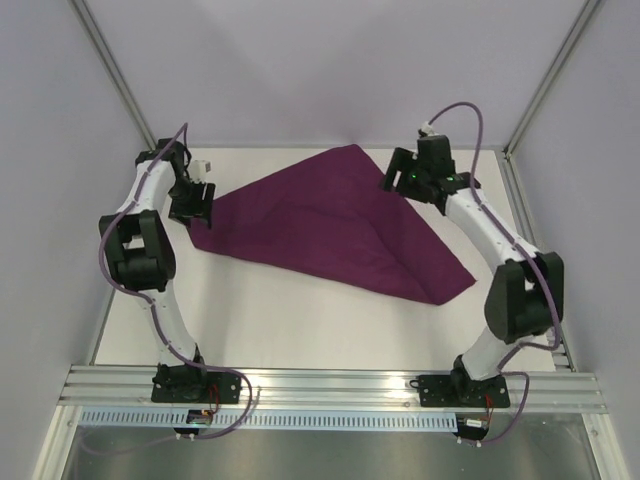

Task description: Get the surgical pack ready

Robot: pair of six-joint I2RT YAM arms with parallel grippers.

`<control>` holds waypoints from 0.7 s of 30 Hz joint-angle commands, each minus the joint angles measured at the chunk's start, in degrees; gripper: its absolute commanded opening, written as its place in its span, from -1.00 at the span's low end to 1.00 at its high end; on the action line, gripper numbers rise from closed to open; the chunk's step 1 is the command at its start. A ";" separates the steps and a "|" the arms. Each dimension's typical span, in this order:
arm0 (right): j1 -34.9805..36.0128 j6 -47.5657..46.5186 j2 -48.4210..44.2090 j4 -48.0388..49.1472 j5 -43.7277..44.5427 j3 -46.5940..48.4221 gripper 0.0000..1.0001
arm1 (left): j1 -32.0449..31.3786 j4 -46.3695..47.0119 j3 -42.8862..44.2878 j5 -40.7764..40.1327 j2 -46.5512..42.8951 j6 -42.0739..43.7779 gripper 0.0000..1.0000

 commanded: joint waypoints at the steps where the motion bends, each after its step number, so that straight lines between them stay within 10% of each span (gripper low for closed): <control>1: -5.59 1.97 -9.34 0.22 2.74 -14.08 0.45 | 0.81 1.57 -0.49 -0.93 -1.53 -4.54 0.37; 10: -15.97 7.24 -29.49 0.57 4.51 -39.79 0.38 | 0.90 4.03 -4.45 -0.23 3.64 -7.80 0.53; 21: -19.94 11.37 -30.66 0.74 5.21 -52.27 0.32 | 0.90 4.03 -1.55 0.21 9.81 -9.03 0.41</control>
